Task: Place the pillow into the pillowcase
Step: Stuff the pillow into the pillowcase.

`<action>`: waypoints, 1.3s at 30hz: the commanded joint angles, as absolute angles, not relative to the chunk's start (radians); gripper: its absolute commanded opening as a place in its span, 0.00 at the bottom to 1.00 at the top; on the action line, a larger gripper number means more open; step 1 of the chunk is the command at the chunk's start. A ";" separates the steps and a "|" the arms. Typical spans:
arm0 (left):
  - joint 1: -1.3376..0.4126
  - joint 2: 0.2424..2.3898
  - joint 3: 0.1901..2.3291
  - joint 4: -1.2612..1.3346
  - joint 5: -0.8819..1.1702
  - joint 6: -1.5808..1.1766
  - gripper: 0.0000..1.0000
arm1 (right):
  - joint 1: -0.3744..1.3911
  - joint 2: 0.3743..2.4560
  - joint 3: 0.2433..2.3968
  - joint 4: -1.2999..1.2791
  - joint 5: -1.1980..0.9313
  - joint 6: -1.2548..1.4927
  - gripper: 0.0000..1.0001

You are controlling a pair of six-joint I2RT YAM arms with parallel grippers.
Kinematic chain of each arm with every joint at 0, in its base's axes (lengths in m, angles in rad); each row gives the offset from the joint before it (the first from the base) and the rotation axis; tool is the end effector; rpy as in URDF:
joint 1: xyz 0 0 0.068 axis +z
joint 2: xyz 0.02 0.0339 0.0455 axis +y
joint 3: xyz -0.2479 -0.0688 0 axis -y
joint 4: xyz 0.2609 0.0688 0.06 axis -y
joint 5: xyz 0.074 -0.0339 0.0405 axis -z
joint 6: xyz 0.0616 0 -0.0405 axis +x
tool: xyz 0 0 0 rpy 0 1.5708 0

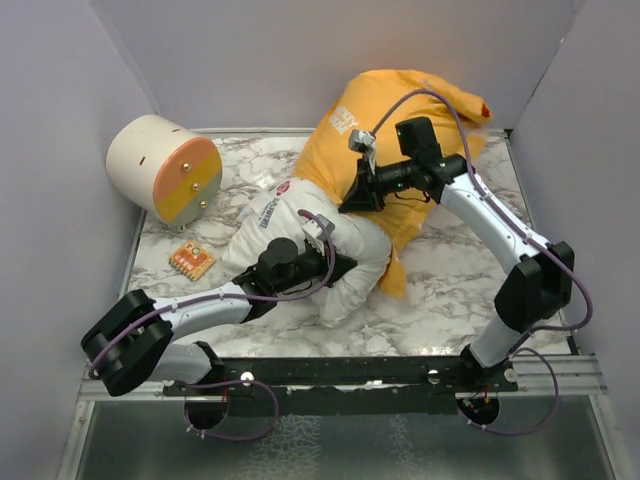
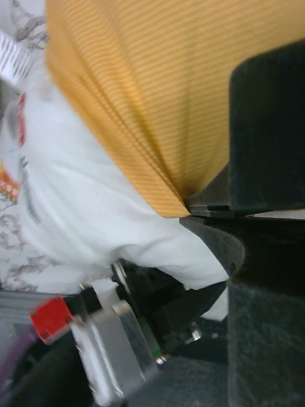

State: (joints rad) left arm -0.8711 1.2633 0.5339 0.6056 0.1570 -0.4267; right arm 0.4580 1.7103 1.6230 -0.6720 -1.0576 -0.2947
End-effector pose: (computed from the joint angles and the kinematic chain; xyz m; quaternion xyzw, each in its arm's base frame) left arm 0.1944 -0.2459 0.2040 0.2153 0.7174 -0.4457 0.4903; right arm 0.3308 0.2229 0.3243 -0.4768 0.6646 0.4898 0.3019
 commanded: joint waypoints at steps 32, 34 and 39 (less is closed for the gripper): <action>-0.759 1.330 0.570 0.705 0.365 -0.648 0.00 | 0.125 1.516 0.680 0.273 -0.998 0.170 0.26; -0.758 1.312 0.607 0.640 0.317 -0.593 0.00 | 0.137 1.463 0.682 0.181 -1.108 0.078 0.09; -0.733 1.341 0.720 0.572 0.186 -0.486 0.00 | 0.237 1.308 0.762 -0.336 -1.313 -0.452 0.01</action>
